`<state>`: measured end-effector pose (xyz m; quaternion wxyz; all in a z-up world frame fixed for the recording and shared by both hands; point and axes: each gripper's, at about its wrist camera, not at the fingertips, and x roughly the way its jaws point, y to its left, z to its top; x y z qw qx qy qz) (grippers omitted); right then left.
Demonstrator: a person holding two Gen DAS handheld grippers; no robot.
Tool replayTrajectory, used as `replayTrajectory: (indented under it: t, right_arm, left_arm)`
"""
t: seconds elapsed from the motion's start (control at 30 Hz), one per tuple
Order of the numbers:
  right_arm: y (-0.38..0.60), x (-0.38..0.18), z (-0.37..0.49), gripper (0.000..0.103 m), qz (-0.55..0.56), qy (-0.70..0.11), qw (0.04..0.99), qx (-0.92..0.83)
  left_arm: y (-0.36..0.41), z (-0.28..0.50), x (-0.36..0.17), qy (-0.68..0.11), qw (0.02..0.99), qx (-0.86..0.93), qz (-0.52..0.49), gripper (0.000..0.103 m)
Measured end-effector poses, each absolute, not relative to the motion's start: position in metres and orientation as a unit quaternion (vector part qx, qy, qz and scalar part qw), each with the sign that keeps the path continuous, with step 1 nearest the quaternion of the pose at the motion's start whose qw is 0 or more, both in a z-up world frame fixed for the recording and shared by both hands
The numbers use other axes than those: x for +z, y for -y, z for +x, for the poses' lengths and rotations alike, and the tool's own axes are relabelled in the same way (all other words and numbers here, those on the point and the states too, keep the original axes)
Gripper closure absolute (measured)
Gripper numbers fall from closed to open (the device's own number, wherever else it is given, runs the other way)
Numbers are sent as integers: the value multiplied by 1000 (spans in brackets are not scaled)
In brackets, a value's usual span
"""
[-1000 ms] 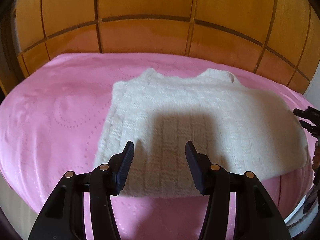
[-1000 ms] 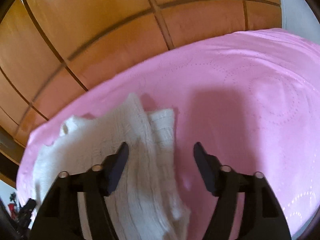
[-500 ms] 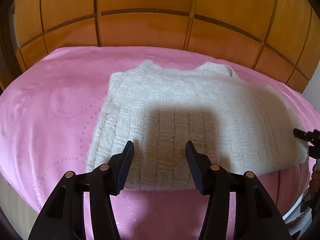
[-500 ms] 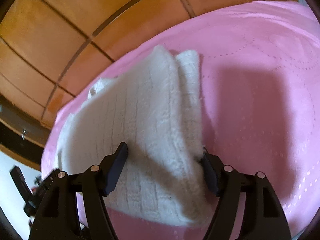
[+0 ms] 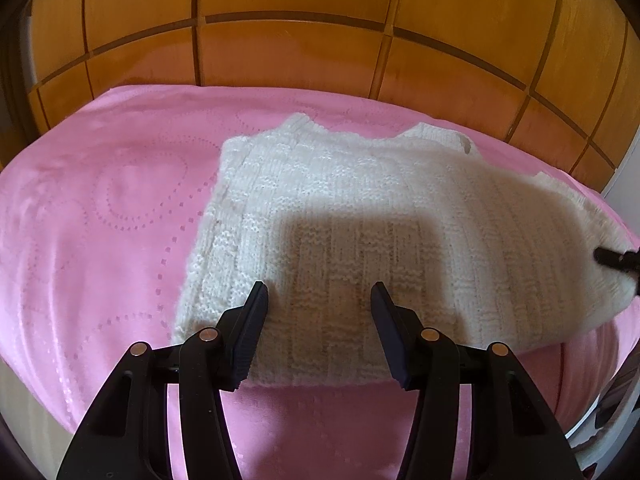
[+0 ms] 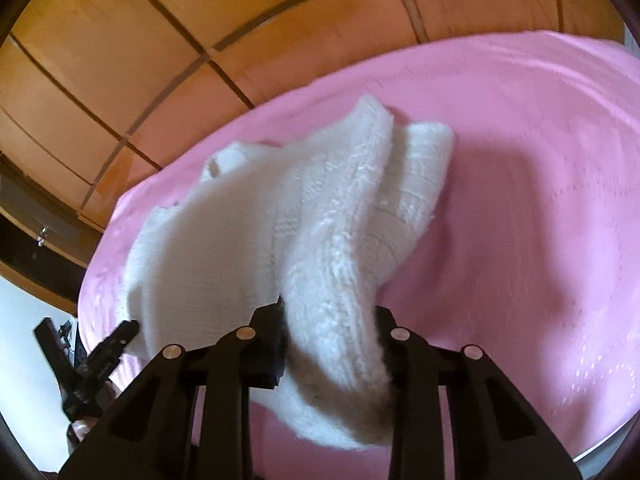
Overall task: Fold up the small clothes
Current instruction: 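Lift the sweater edge with the right gripper and fold it across the body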
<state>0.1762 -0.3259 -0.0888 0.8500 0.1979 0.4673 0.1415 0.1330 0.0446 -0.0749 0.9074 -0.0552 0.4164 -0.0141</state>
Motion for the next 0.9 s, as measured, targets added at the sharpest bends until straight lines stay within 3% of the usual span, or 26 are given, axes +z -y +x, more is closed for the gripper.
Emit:
replayTrajectory:
  t: [0.3,0.53,0.9]
  right_arm:
    - [279,-63,178,76,136,-457,863,169]
    - [305,-83,185,77,181,-477,851,123]
    - [217,-15,188,79,156,-427,855,251]
  left_arm:
    - [-48,132,-79,-418,906,-19,-62,50]
    - [-52,129,-75,-417,906,-16,-66,50]
    - [-119,122,-73,-424,892,-17,-153,51]
